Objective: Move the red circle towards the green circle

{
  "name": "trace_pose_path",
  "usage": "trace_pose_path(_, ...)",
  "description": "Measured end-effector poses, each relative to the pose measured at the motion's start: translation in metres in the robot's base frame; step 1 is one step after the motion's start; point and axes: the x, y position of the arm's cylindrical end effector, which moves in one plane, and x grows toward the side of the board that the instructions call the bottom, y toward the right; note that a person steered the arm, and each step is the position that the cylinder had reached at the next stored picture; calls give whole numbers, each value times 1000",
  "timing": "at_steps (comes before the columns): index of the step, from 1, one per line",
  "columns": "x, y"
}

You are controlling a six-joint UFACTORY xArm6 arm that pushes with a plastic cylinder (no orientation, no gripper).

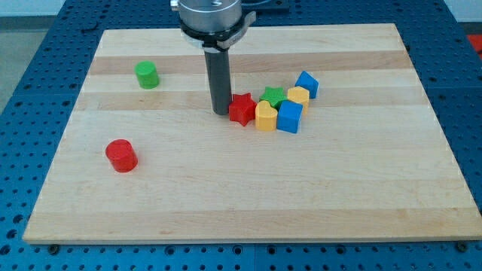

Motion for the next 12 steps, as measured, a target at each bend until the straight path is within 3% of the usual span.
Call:
trace_pose_path(1,-2,-15)
trace_pose_path(2,23,-71)
trace_pose_path(4,1,-240)
trace_pose_path(5,3,-258)
trace_pose_path(7,32,-259)
trace_pose_path(8,92,-259)
trace_pose_path(9,112,-259)
trace_pose_path(11,119,-195)
trace_pose_path(12,111,-192)
